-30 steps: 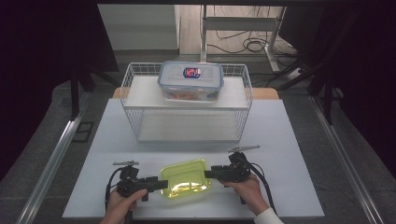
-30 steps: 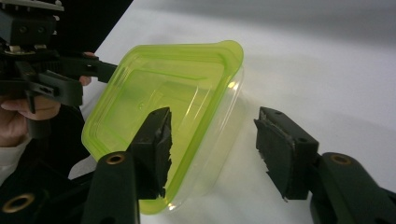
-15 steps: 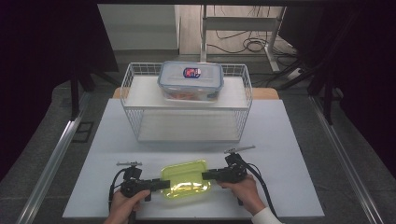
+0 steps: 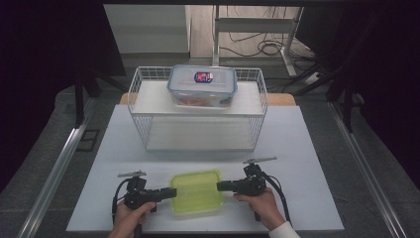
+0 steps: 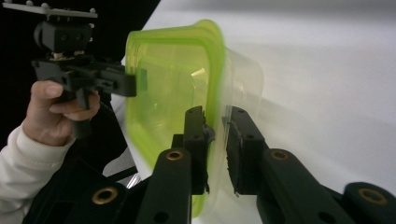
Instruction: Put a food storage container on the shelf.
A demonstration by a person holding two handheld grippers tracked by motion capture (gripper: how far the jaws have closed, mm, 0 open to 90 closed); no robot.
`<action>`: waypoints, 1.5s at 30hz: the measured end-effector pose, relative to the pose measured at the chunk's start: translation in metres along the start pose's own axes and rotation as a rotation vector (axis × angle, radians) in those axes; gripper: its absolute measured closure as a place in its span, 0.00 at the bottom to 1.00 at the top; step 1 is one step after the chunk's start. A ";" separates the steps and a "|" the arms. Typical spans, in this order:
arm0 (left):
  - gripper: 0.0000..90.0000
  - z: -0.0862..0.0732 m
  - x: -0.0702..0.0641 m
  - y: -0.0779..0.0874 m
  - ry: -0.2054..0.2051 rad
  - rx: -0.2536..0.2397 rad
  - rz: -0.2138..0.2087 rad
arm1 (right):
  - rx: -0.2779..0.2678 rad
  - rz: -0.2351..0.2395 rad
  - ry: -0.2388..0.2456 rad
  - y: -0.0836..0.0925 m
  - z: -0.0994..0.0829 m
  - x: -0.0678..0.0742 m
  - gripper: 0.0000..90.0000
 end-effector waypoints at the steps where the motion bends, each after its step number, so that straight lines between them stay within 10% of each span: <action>1: 0.84 0.000 0.000 0.001 -0.007 -0.003 0.002 | -0.003 0.000 0.007 0.000 0.000 0.001 0.89; 26: 0.85 0.017 -0.016 0.018 -0.144 -0.050 0.017 | -0.040 -0.010 0.157 0.011 0.013 0.028 0.89; 45: 0.85 0.067 -0.040 0.047 -0.222 -0.122 0.005 | -0.092 -0.034 0.274 0.029 0.056 0.059 0.89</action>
Point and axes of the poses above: each handheld gripper's, and its own axes: y roughly backward along the jaws, z roughly out of its top, x roughly to its left, the point moved 4 cm from there along -y, roughly forward along the jaws, and after that the axes turned 9 degrees about z, right-handed, at the moved point
